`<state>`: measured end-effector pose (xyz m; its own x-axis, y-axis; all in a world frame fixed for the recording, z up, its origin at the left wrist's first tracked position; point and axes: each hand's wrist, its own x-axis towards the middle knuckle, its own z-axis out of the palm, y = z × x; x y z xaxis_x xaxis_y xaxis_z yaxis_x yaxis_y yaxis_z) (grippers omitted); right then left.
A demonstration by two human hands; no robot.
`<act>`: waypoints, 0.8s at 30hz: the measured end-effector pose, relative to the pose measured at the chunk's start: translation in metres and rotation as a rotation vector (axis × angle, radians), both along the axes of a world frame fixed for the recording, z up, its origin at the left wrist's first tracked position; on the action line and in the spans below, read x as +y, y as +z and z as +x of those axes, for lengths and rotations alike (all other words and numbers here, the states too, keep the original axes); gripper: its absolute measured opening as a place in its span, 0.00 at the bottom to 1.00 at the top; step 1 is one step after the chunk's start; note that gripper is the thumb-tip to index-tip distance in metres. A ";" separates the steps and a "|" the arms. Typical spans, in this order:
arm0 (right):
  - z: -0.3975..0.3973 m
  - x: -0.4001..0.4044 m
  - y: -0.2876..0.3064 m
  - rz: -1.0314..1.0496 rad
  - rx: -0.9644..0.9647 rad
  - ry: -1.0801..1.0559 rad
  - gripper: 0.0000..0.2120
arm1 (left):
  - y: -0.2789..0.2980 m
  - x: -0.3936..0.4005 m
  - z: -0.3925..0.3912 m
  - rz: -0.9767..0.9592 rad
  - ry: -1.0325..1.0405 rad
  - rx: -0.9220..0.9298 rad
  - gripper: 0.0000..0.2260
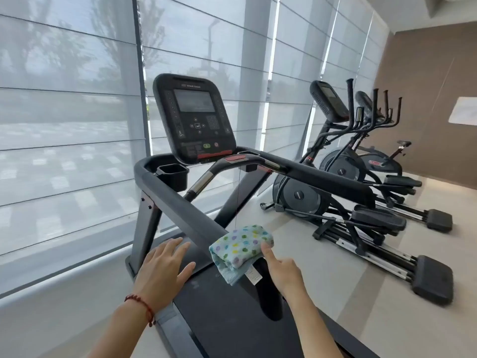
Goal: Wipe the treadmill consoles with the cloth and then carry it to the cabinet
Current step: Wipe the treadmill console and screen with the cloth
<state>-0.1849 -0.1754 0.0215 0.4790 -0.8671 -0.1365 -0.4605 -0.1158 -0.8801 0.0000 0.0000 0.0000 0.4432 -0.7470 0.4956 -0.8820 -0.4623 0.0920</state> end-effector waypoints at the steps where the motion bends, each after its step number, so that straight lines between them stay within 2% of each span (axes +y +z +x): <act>1: 0.005 0.003 0.002 0.023 -0.004 0.004 0.27 | 0.000 -0.003 0.006 -0.017 -0.014 0.002 0.24; 3: 0.016 0.000 0.000 0.072 0.010 -0.009 0.27 | 0.002 -0.006 0.016 -0.005 -0.033 0.011 0.25; 5: 0.025 -0.001 -0.001 0.113 -0.018 -0.026 0.34 | 0.002 -0.010 0.025 -0.012 -0.028 0.024 0.25; 7: 0.032 -0.003 -0.002 0.139 -0.053 -0.057 0.36 | 0.002 -0.013 0.031 -0.010 -0.049 0.022 0.26; 13: 0.045 -0.008 0.010 0.174 -0.291 -0.137 0.12 | 0.000 -0.015 0.048 -0.002 -0.079 0.022 0.25; 19: 0.059 -0.008 0.020 0.182 -0.449 -0.099 0.06 | 0.003 -0.018 0.054 0.018 -0.100 0.040 0.25; 24: 0.074 -0.005 0.030 0.110 -0.551 -0.038 0.04 | 0.009 -0.014 0.057 -0.009 -0.090 0.062 0.26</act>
<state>-0.1109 -0.1801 0.0519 0.4735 -0.8801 0.0343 0.0691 -0.0017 -0.9976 0.0572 -0.0144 0.0087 0.4050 -0.7807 0.4759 -0.9121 -0.3807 0.1517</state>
